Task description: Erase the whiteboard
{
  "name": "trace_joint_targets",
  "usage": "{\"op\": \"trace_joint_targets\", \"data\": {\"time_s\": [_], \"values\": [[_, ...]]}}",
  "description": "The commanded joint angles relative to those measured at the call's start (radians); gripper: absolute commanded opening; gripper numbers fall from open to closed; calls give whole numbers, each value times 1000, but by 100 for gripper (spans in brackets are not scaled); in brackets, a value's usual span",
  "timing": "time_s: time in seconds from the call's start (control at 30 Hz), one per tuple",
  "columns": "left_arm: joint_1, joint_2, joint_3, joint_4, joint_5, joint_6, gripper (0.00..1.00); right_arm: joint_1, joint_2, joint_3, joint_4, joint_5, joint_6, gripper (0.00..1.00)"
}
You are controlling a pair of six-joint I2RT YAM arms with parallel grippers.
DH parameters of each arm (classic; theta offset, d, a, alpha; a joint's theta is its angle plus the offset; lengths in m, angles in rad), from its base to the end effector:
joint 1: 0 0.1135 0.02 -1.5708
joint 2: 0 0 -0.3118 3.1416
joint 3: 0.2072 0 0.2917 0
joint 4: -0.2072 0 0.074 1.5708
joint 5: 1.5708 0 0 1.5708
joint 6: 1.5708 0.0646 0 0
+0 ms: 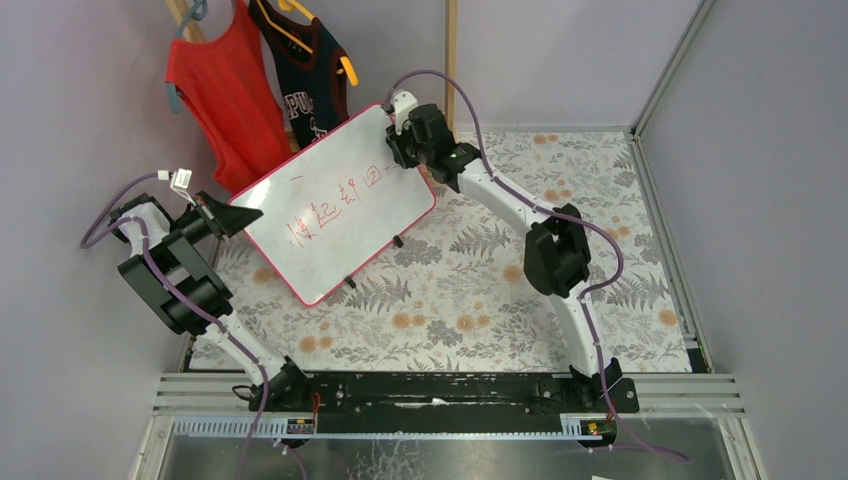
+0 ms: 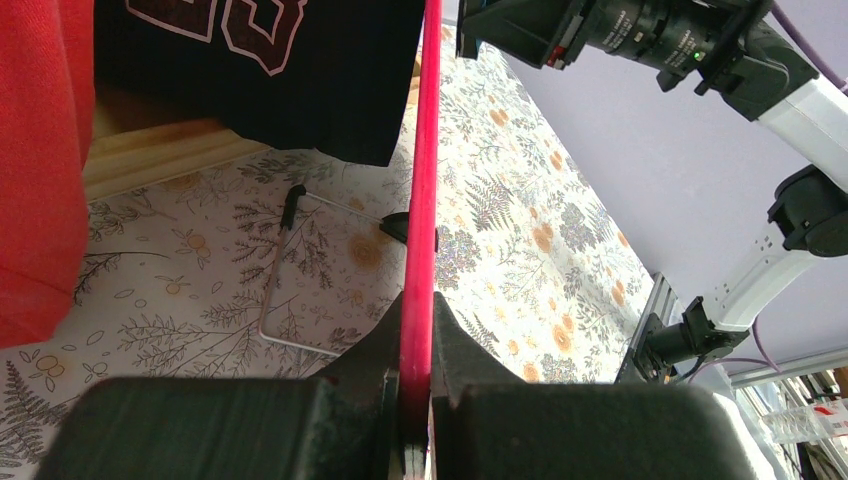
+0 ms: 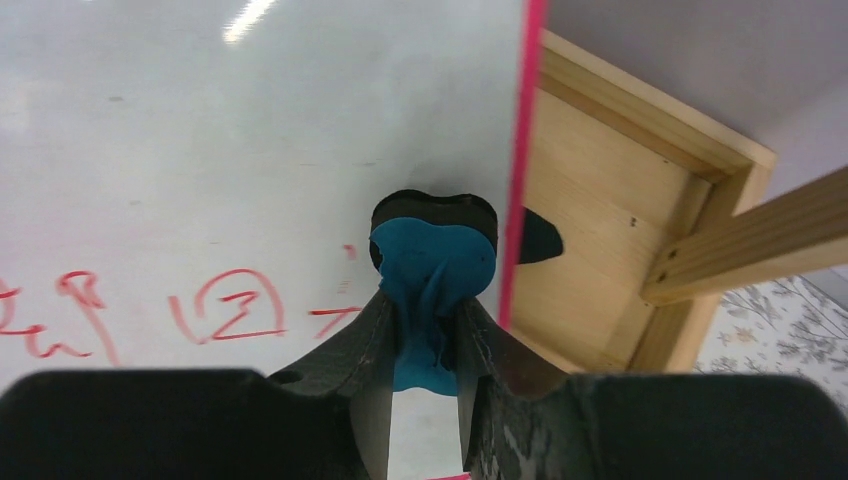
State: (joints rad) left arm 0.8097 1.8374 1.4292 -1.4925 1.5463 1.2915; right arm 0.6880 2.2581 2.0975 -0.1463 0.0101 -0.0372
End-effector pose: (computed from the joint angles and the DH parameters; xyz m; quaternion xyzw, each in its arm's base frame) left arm 0.2975 0.2187 0.2845 0.0571 0.7130 -0.4444 0.5394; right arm 0.4959 0.4067 0.3262 -0.2834 0.7555 0.1850 0.5610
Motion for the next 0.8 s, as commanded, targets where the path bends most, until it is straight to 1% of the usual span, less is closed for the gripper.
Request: {"op": "trace_joint_targets", "data": {"time_s": [0.0,0.13,0.3,0.5,0.77], "values": [[19,24,-6,38,-123,47,0,-34,17,68,-5,10,-12,0],[20,25,-10,38,-124,47,0,-35,58,112,-35,-15,-8,0],[22,21,-7,38,-129,47,0,-35,78,119,-36,-55,19,0],[23,25,1,38,-128,43,0,-22,77,96,-28,-96,29,0],[22,32,-6,38,-127,46,0,37,52,49,-8,-99,0,0]]}}
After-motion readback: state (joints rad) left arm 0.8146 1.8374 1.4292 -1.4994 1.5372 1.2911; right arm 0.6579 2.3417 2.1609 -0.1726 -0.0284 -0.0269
